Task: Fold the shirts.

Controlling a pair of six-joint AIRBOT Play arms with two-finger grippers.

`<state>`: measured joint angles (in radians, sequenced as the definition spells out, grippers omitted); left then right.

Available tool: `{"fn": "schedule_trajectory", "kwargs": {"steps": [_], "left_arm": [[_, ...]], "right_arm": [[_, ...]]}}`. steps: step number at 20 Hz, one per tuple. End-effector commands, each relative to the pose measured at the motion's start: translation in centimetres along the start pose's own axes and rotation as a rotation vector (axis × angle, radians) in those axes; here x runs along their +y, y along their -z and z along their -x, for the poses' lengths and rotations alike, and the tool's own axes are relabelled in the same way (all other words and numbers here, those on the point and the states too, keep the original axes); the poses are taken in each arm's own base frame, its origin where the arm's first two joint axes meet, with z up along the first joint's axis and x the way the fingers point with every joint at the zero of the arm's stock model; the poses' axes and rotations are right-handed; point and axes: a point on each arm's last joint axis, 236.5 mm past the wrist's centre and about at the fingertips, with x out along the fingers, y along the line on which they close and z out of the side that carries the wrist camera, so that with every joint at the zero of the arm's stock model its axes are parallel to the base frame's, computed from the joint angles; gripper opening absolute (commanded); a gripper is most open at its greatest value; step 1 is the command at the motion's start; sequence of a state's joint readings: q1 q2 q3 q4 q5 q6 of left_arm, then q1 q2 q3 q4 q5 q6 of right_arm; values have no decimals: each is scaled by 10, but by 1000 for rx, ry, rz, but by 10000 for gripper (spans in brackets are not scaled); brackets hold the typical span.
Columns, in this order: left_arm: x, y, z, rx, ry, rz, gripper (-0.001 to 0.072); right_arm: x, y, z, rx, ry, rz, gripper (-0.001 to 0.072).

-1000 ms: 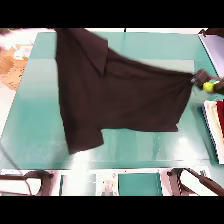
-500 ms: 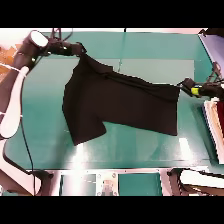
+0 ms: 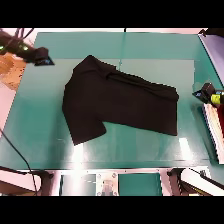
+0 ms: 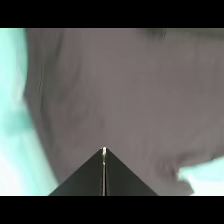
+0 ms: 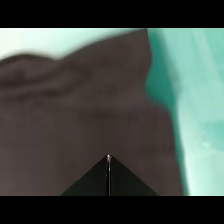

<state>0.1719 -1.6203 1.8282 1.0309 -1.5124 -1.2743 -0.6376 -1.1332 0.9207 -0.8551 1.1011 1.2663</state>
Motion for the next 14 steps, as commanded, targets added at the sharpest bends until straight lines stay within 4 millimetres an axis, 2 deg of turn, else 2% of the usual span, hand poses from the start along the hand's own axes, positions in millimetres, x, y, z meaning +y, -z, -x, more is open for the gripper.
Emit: {"fn": "schedule_trajectory", "kwargs": {"steps": [1,3,4,5,6,8,11,14], "left_arm": [[32,71,-6,121,4,155,21],[59,113,-33,166,6,284,24],[71,128,-46,172,-1,338,183],[82,138,-59,160,-13,386,564],[89,144,-71,140,-29,423,665],[93,143,-88,81,-13,454,664],[76,140,-112,63,116,486,664],[58,157,-142,162,175,468,664]], "right_arm": [[-7,53,0,43,5,-45,16],[-13,82,-8,82,2,-83,17],[-15,93,-11,99,2,-96,17],[-18,102,-14,116,3,-108,17],[-20,108,-16,128,3,-117,17],[-22,113,-18,137,5,-123,17],[-23,110,-18,126,8,-123,17],[-24,107,-19,112,14,-122,17]]}}
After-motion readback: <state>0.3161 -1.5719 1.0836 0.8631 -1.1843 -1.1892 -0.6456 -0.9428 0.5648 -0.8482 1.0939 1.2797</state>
